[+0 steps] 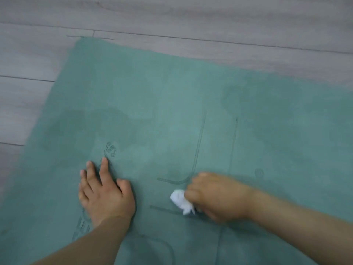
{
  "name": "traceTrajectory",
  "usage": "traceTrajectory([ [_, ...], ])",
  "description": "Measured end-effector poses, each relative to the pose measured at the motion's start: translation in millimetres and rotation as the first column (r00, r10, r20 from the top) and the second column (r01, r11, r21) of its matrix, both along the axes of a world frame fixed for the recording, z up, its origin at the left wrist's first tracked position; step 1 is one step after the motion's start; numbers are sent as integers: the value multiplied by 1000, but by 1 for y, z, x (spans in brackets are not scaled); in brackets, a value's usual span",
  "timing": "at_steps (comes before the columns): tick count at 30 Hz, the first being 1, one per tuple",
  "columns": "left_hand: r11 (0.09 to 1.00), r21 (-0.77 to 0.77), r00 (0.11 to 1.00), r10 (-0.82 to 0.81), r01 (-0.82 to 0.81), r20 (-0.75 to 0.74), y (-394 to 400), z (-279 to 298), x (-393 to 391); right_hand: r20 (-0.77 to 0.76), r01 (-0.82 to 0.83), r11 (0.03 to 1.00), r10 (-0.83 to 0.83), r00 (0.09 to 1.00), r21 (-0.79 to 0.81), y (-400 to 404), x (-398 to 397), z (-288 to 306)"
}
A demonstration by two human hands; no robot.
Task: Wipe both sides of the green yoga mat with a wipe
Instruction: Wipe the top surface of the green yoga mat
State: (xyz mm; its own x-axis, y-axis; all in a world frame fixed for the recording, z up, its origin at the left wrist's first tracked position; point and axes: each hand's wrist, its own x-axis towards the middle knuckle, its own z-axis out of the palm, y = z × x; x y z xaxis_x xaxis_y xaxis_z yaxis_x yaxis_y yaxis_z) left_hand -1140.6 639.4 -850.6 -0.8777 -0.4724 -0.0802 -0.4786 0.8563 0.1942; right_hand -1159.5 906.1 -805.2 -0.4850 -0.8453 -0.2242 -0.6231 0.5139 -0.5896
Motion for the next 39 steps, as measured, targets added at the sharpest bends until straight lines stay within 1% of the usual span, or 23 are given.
traceTrajectory([
  [2, 1000, 4, 1000, 1, -1, 5, 0, 0, 0, -121, 143, 988, -150, 981, -66, 10, -59, -8],
  [3, 1000, 6, 1000, -2, 2, 2, 0, 0, 1, -235, 304, 950, -312, 921, -70, 20, -99, -13],
  [4, 1000, 5, 1000, -4, 4, -3, -1, 0, 0, -358, 484, 874, -464, 810, -38, 33, -141, -16],
  [5, 1000, 1, 1000, -3, 3, -6, -1, 0, 0, -450, 661, 750, -584, 676, 20, 48, -178, -18],
  [7, 1000, 1, 1000, -3, 3, -6, 0, 0, 0, -491, 902, 420, -767, 413, 103, 72, -224, -16],
  [8, 1000, 3, 1000, -7, 7, -13, 0, 0, 1, -455, 942, 316, -826, 332, 114, 72, -232, -16],
  [9, 1000, 4, 1000, -8, 8, -21, 0, 0, 0, -408, 951, 289, -859, 310, 113, 64, -230, -15],
  [12, 1000, 14, 1000, -1, 2, -21, -1, 0, 1, -331, 885, 464, -829, 450, 41, 21, -173, -18],
  [15, 1000, 15, 1000, -2, 2, -30, 0, -1, 1, -266, 761, 647, -741, 617, -38, -9, -63, -19],
  [19, 1000, 3, 1000, -4, 4, -31, 0, 0, 0, -144, 368, 929, -359, 922, 44, -15, 37, 2],
  [21, 1000, -6, 999, -10, 9, -41, 1, 0, 1, -231, 212, 976, -195, 953, 50, 1, 2, -2],
  [23, 1000, -8, 999, -11, 10, -41, -1, 0, 0, -401, 227, 973, -192, 896, 42, 27, -71, -15],
  [24, 1000, -6, 999, -9, 8, -34, -2, -1, 0, -487, 348, 937, -290, 824, 31, 45, -114, -23],
  [25, 1000, -1, 999, -4, 4, -31, -2, -1, 0, -544, 525, 851, -432, 719, 18, 64, -154, -23],
  [26, 1000, 5, 999, 3, -3, -35, -2, -1, 0, -566, 707, 707, -588, 577, -14, 83, -188, -23],
  [28, 1000, 11, 999, 11, -10, -44, 0, -1, 0, -488, 932, 360, -822, 293, -47, 98, -220, -25],
  [29, 1000, 9, 999, 9, -8, -46, 1, 0, 0, -440, 937, 346, -849, 291, -47, 87, -217, -25],
  [30, 1000, 6, 999, 5, -4, -46, 1, 0, 0, -409, 902, 428, -835, 368, -62, 73, -203, -25],
  [32, 1000, 14, 999, 7, -7, -41, 0, 0, 0, -341, 716, 682, -715, 610, -149, 42, -137, -24],
  [34, 1000, 23, 999, 17, -16, -40, 0, 0, -1, -225, 402, 910, -415, 882, -104, 20, -37, -14],
  [35, 1000, 24, 999, 18, -17, -39, 1, 1, 0, -131, 199, 979, -203, 970, -40, 14, 11, -4],
  [37, 1000, 27, 999, 16, -15, -39, 3, 3, 0, -7, -148, 988, 149, 989, 50, 21, 57, -1],
  [39, 999, 33, 999, 11, -10, -33, 2, 4, 0, -42, -129, 990, 131, 990, 55, 34, 25, -7],
])
